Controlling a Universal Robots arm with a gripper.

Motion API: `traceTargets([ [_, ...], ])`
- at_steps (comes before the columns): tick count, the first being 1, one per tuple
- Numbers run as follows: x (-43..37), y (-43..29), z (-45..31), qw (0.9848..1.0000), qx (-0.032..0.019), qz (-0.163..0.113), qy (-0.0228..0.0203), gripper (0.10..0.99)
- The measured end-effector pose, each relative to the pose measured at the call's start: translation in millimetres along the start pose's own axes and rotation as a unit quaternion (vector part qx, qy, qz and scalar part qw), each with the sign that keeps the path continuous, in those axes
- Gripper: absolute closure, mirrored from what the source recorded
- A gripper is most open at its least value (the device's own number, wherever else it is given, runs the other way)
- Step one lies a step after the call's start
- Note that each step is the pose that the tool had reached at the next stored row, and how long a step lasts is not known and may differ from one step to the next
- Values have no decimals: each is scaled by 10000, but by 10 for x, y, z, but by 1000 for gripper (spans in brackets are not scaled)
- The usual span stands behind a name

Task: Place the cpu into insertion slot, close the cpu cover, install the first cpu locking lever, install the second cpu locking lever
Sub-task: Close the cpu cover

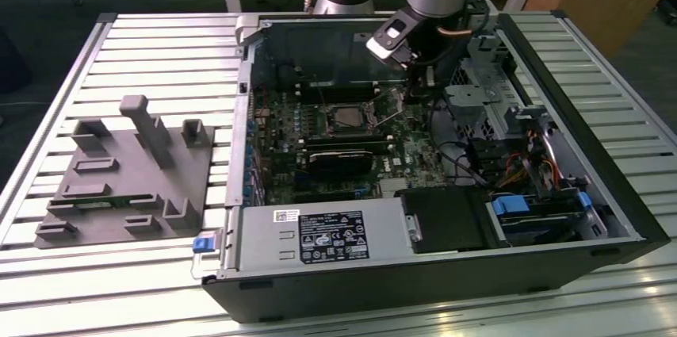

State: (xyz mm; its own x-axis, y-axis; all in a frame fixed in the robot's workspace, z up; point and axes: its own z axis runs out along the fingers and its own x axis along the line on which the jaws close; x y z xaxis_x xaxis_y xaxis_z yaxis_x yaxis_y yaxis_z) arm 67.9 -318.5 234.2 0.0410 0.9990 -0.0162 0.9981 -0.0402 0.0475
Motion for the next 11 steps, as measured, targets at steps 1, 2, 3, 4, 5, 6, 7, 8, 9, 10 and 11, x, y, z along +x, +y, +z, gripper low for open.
traceTargets([
  [1, 0, -3, 0, 10000, 0, 0, 0, 980],
  [2, 0, -7, -1, 10000, 0, 0, -1, 980],
  [3, 0, -12, -1, 10000, 0, 0, 0, 980],
  [4, -1, -17, -1, 10000, 0, 0, -1, 980],
  [5, -1, -22, -2, 10000, 0, 0, -1, 980],
  [6, -1, -27, -2, 10000, 0, 0, -1, 980],
  [7, -1, -32, -2, 10000, 0, 0, -1, 980],
  [8, -1, -39, -2, 10000, 0, 0, -1, 980],
  [9, -2, -45, -3, 10000, 0, 0, -1, 980],
  [10, -2, -51, -3, 10000, 0, 0, -1, 980],
  [11, -3, -59, -3, 10000, 0, 0, -1, 980],
])
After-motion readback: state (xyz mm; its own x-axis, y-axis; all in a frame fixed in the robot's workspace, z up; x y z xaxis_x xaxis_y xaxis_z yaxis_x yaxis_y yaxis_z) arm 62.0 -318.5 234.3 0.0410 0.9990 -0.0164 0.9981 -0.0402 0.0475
